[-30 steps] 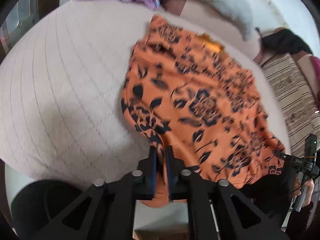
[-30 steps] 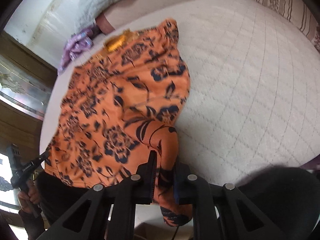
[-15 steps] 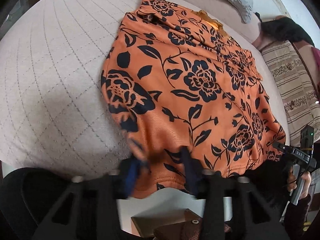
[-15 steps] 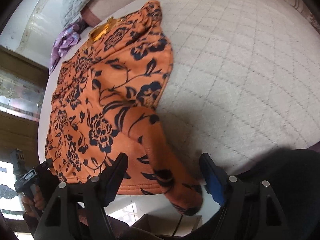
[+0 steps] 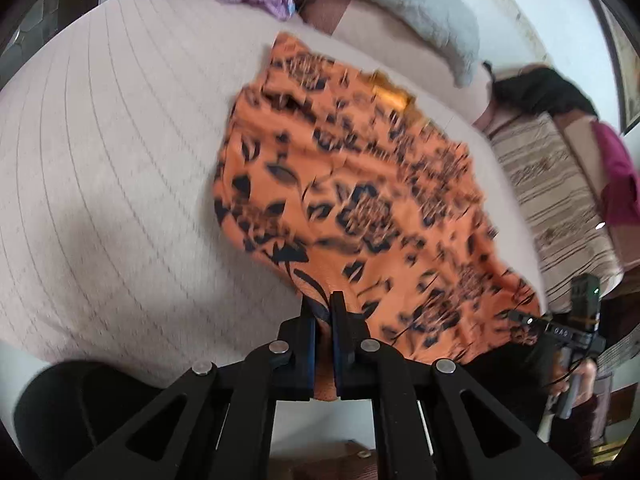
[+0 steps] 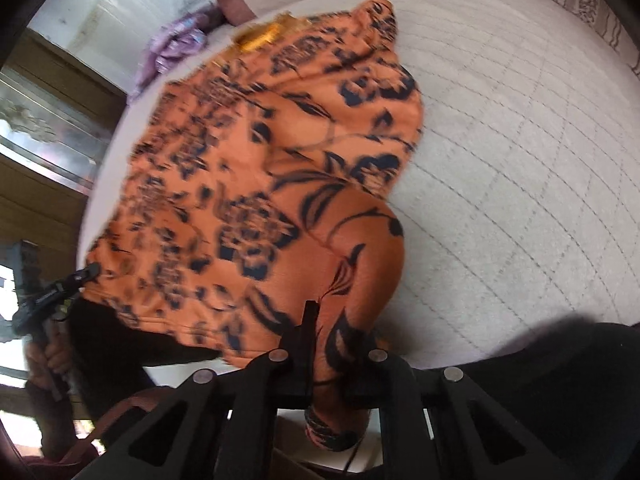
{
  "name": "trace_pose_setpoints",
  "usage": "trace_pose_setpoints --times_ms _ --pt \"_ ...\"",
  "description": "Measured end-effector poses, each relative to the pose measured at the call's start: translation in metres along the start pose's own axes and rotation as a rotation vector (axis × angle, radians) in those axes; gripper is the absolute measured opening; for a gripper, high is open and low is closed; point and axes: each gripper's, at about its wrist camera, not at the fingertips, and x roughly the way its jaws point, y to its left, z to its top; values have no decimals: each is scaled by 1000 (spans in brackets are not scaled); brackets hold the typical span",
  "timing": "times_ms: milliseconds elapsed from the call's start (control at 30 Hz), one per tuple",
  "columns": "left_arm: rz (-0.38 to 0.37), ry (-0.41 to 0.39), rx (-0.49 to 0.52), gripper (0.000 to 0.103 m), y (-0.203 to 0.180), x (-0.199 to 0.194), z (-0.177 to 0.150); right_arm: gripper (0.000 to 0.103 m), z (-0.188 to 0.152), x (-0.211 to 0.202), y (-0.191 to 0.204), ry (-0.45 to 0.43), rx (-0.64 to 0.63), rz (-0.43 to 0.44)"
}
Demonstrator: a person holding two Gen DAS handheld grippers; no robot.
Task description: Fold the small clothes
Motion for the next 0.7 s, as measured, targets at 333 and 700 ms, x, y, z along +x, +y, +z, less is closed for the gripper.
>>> trace_pose_setpoints --times_ms 333,700 --pt "-34 -103 23 6 -11 -24 75 9 48 -47 0 -205 68 216" --pt "39 -219 75 6 -24 -12 193 8 162 -61 -17 -383 143 231"
